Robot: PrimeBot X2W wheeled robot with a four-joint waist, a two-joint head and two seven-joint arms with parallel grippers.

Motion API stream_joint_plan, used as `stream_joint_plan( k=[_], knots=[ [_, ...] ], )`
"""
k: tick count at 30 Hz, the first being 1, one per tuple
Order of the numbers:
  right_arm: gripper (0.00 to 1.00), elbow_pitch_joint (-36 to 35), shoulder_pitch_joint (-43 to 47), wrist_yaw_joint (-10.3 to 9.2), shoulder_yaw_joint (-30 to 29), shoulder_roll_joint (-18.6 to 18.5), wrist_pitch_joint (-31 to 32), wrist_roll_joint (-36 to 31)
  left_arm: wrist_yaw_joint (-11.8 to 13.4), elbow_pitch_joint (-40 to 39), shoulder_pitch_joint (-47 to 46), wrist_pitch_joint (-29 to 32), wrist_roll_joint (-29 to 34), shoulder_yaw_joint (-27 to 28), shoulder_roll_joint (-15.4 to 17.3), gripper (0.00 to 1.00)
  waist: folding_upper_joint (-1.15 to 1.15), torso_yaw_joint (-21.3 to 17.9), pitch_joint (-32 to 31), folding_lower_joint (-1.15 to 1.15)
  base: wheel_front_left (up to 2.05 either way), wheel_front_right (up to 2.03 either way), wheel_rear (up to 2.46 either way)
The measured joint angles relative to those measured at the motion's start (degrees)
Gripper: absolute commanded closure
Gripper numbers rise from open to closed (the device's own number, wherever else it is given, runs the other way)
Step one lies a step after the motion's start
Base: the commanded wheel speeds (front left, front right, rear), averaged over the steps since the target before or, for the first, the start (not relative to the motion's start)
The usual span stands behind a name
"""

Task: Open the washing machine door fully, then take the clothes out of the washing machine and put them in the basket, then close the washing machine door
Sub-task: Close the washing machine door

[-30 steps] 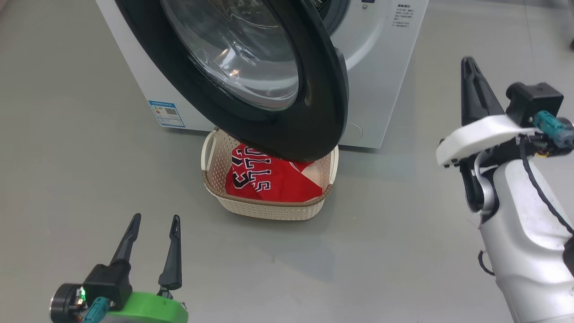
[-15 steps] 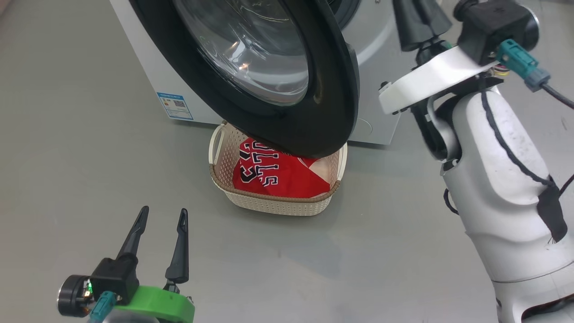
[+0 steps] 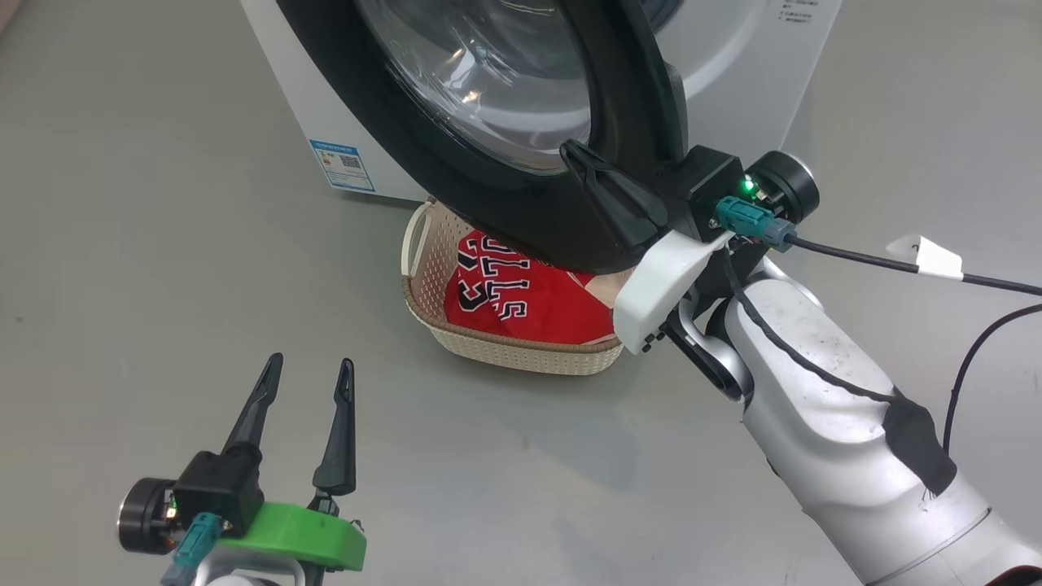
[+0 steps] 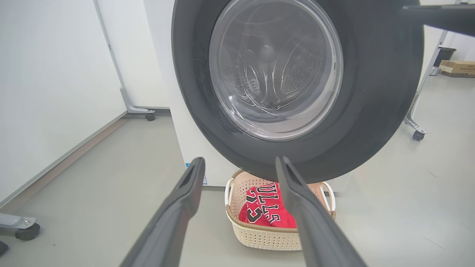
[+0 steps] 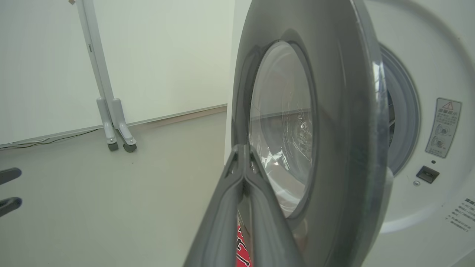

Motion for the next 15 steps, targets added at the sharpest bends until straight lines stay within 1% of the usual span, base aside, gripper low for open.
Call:
stream_joint_plan(
  k=[6, 15],
  knots=[
    [1.00, 2.9, 0.7, 0.00, -0.3, 0.0, 0.5, 0.8, -0.1, 0.0, -0.6, -0.2, 0.0, -0.5, -0.5, 0.00, 0.00, 1.1, 1.2, 0.00, 0.00, 0.00, 0.00],
    [1.00, 6.9, 0.2, -0.08, -3.7, 0.0, -0.6, 3.1, -0.1, 0.6, -2.1, -1.0, 0.4, -0.7, -0.8, 0.00, 0.00, 2.2, 3.1, 0.00, 0.00, 0.00, 0.00]
  ],
)
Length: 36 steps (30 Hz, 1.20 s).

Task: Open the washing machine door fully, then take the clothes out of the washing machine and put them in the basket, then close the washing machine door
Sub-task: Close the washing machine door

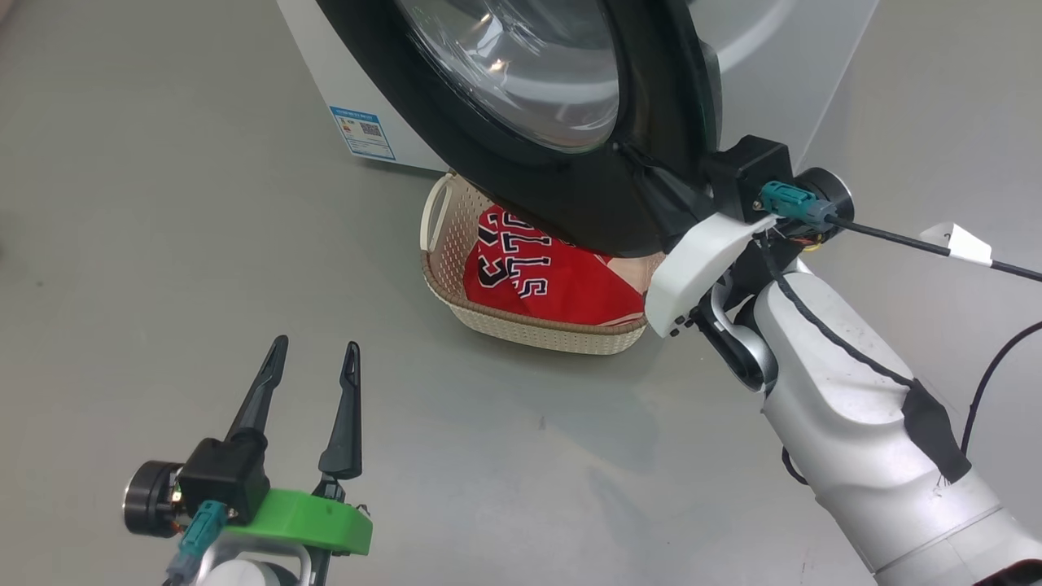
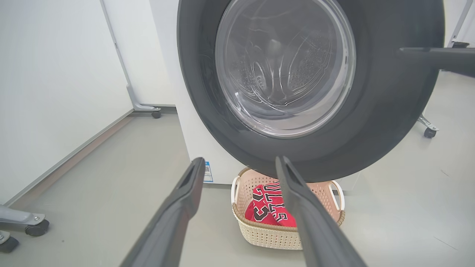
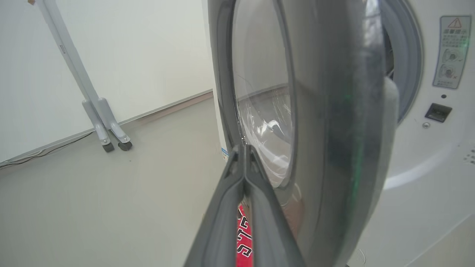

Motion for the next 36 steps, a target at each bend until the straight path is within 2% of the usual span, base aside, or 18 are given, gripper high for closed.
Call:
stream_joint_plan(
  k=[23, 36],
  knots=[
    [1.00, 5.6, -7.0, -1.22, -5.2, -0.1, -3.1, 2.5, -0.5, 0.3, -2.2, -1.0, 0.5, -0.6, -0.9, 0.00, 0.00, 1.1, 4.0, 0.00, 0.00, 0.00, 0.00],
    [1.00, 8.3, -21.2, -3.57, -10.5, -7.2, -3.1, 1.7, -1.5, -0.8, -5.9, -1.1, 0.4, -2.9, -2.2, 0.00, 0.00, 3.3, 10.5, 0.00, 0.00, 0.00, 0.00]
  ],
)
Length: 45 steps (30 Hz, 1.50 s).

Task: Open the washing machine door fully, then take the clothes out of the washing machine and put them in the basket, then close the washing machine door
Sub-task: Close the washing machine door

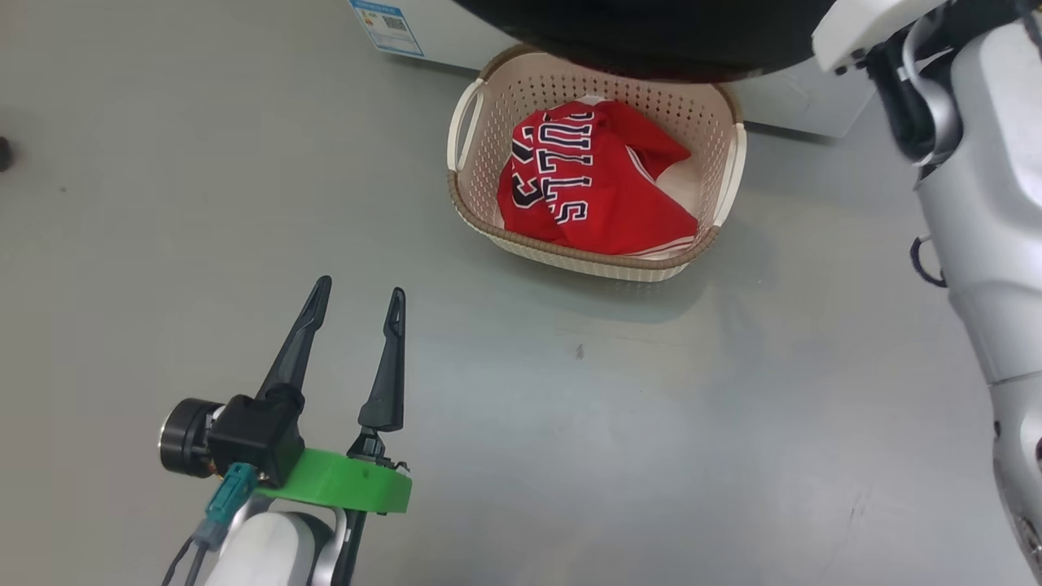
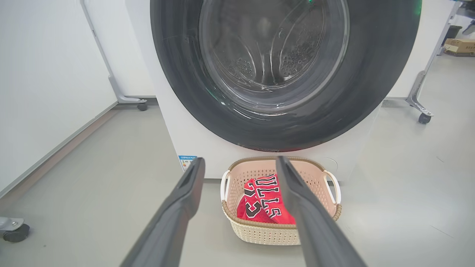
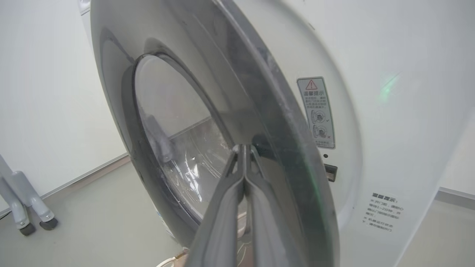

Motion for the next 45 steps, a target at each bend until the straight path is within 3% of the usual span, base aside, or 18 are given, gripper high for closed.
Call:
stream_joint_plan(
  k=[15, 30, 45],
  knots=[
    [1.00, 4.9, -8.3, -0.98, -2.5, -3.7, -1.6, -1.0, -0.4, 1.9, -2.4, -0.5, -0.5, -1.1, -1.0, 0.00, 0.00, 4.2, 4.4, 0.00, 0.00, 0.00, 0.00],
    [1.00, 9.1, -10.9, -1.03, -3.6, -4.6, -4.9, -1.0, -0.4, 3.6, -3.7, -1.0, -0.7, -1.6, -1.3, 0.00, 0.00, 4.5, 4.2, 0.00, 0.00, 0.00, 0.00],
    [1.00, 11.8, -5.1, 2.43, 1.0, -2.3, -8.2, -2.2, -0.4, 6.3, -3.8, -1.1, -0.7, -0.8, -1.4, 0.00, 0.00, 3.2, 0.8, 0.00, 0.00, 0.00, 0.00]
  ],
)
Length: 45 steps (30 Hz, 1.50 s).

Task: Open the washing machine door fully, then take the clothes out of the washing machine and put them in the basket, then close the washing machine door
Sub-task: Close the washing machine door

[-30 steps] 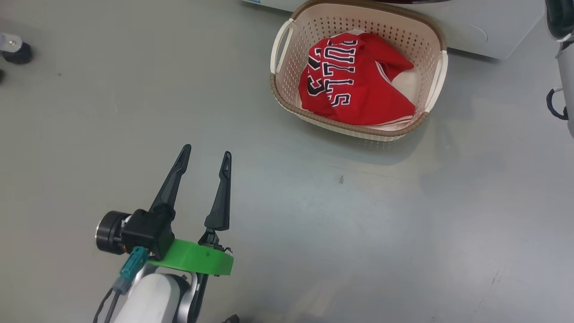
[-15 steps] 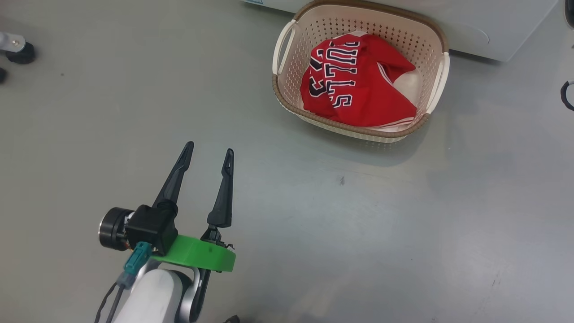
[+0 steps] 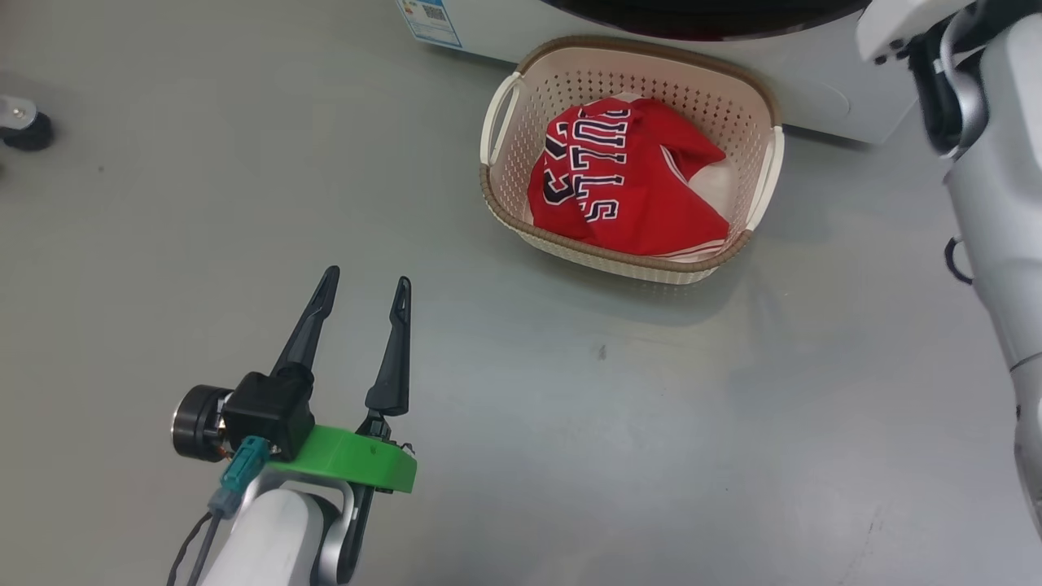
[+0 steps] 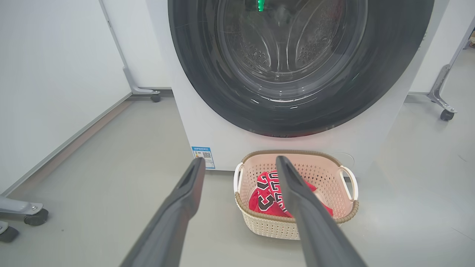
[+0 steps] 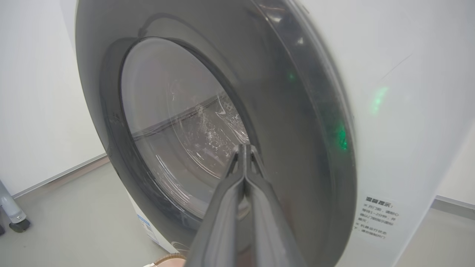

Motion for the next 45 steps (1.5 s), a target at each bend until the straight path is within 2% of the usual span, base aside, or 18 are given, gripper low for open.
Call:
stream_joint_plan(
  k=[6, 14, 15, 16, 17, 18, 19, 24, 37, 41, 45],
  knots=[
    [1.00, -1.2, 5.2, 0.71, 0.4, 2.3, -1.0, 0.9, 0.1, 0.5, 0.0, -0.1, 0.2, 1.1, 0.1, 0.00, 0.00, -2.0, -2.0, 0.00, 0.00, 0.00, 0.00],
    [1.00, -3.1, 15.0, 0.73, 0.0, 3.2, -1.2, 2.1, 0.1, 0.9, 0.2, -0.1, 0.9, 2.1, 1.7, 0.00, 0.00, -5.8, -5.0, 0.00, 0.00, 0.00, 0.00],
    [0.87, -3.4, 16.3, 0.73, -0.1, 3.2, -1.2, 2.2, 0.1, 1.0, 0.2, -0.1, 0.9, 2.1, 1.9, 0.00, 0.00, -6.3, -5.3, 0.00, 0.00, 0.00, 0.00],
    [0.65, -3.6, 17.5, 0.73, -0.2, 3.3, -1.2, 2.3, 0.1, 1.1, 0.3, -0.1, 0.9, 2.2, 2.2, 0.00, 0.00, -6.8, -5.7, 0.00, 0.00, 0.00, 0.00],
    [0.51, -3.8, 18.6, 0.73, -0.3, 3.3, -1.2, 2.4, 0.1, 1.2, 0.4, -0.1, 1.1, 2.2, 2.4, 0.00, 0.00, -7.4, -6.1, 0.00, 0.00, 0.00, 0.00],
    [0.17, -3.9, 19.7, 0.73, -0.4, 3.4, -1.2, 2.5, 0.1, 1.3, 0.5, -0.1, 1.3, 2.2, 2.6, 0.00, 0.00, -8.0, -6.5, 0.00, 0.00, 0.00, 0.00],
    [0.00, -4.1, 20.8, 0.73, -0.5, 3.5, -1.2, 2.5, 0.1, 1.4, 0.6, -0.1, 1.3, 2.2, 2.7, 0.00, 0.00, -8.6, -6.9, 0.00, 0.00, 0.00, 0.00],
    [0.00, -7.7, 25.6, 0.49, -2.9, 4.3, -1.2, 3.4, 0.1, 1.6, 1.4, -0.1, 1.5, 2.2, 3.5, 0.00, 0.00, -11.4, -8.9, 0.00, 0.00, 0.00, 0.00],
    [0.00, -16.2, 40.3, -2.45, -7.4, 5.0, -1.3, 3.7, 0.1, 2.8, 5.3, 0.1, 1.5, 2.2, 4.9, 0.00, 0.00, -18.2, -15.1, 0.00, 0.00, 0.00, 0.00],
    [0.00, -18.1, 44.1, -2.54, -7.6, 5.0, -1.3, 3.7, 0.1, 2.8, 6.4, 0.3, 1.5, 2.4, 5.4, 0.00, 0.00, -19.9, -16.7, 0.00, 0.00, 0.00, 0.00],
    [0.00, -20.1, 47.6, -3.47, -8.3, 4.6, -1.3, 3.3, 0.1, 2.8, 7.1, 0.7, 1.5, 2.5, 5.8, 0.00, 0.00, -21.1, -18.2, 0.00, 0.00, 0.00, 0.00]
  ],
)
